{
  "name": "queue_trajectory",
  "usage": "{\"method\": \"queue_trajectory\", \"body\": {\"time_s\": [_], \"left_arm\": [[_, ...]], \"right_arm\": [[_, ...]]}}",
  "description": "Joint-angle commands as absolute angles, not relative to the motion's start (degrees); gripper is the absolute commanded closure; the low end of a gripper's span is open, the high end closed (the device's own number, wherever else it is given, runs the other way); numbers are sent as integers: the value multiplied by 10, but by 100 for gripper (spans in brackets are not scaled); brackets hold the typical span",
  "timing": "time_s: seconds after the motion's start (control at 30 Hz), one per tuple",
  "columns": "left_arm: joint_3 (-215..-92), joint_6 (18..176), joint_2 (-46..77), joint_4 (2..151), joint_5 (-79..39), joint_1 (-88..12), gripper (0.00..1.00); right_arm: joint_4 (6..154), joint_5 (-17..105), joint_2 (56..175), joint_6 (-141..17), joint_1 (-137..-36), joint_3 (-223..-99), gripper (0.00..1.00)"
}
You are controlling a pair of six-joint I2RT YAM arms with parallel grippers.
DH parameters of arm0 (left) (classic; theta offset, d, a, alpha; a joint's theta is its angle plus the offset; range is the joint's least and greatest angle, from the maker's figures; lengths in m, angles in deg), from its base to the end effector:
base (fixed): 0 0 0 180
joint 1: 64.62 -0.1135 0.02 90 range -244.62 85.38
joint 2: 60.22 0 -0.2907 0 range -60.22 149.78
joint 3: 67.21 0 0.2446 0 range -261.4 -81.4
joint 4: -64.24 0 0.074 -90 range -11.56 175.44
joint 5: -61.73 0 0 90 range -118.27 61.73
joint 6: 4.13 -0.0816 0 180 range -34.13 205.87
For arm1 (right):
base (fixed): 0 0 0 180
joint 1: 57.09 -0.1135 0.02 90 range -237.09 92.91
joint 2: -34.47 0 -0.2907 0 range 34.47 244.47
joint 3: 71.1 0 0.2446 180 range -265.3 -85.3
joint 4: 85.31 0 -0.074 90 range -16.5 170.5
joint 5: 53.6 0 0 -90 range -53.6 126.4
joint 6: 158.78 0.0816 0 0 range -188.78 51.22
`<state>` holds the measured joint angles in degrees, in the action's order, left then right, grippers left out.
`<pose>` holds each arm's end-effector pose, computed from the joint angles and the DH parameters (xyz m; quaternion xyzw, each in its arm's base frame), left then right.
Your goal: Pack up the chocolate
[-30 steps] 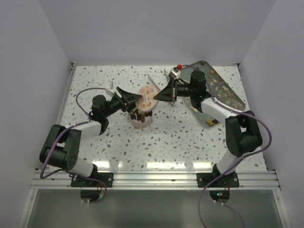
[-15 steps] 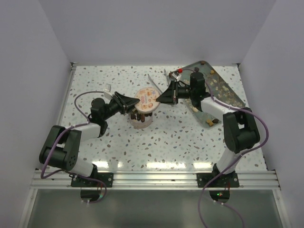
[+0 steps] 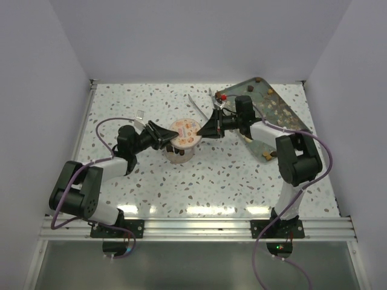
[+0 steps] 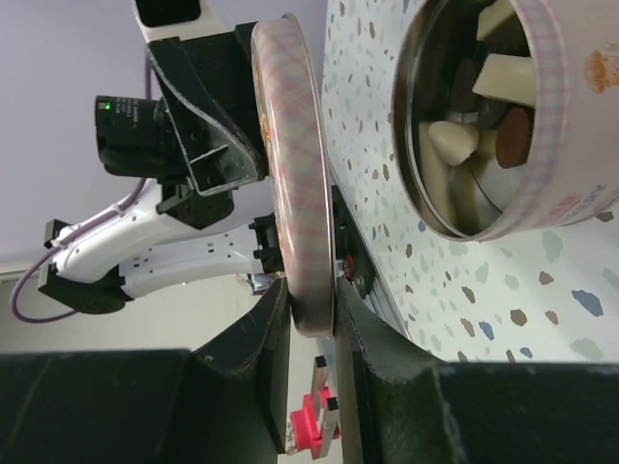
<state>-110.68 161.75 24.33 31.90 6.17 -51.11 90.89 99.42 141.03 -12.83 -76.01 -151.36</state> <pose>0.2969 -0.1188 0.2207 -0.2104 0.7200 -0.5972 0.2841 0.3720 0.2044 0.2281 -0.0128 0.7833 0.6183 0.0627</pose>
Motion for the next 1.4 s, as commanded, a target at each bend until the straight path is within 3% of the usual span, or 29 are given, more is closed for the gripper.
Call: {"method": "queue_trajectory", "body": {"time_s": [0.0,0.2,0.6,1.37], "left_arm": [[-1151,1534,203,378,91,-501,58],[-1195,1445,201,499,65,-501,52],[-1279,1295,222,698,8,-500,50],[-1330,1223,236,801,-52,-480,50]], "right_arm": [[842,943,1437,-167,-770,-1527,79],[824,940,1452,-174,-772,-1530,80],[807,936,1497,-190,-777,-1548,80],[782,921,1550,-207,-783,-1563,81]]}}
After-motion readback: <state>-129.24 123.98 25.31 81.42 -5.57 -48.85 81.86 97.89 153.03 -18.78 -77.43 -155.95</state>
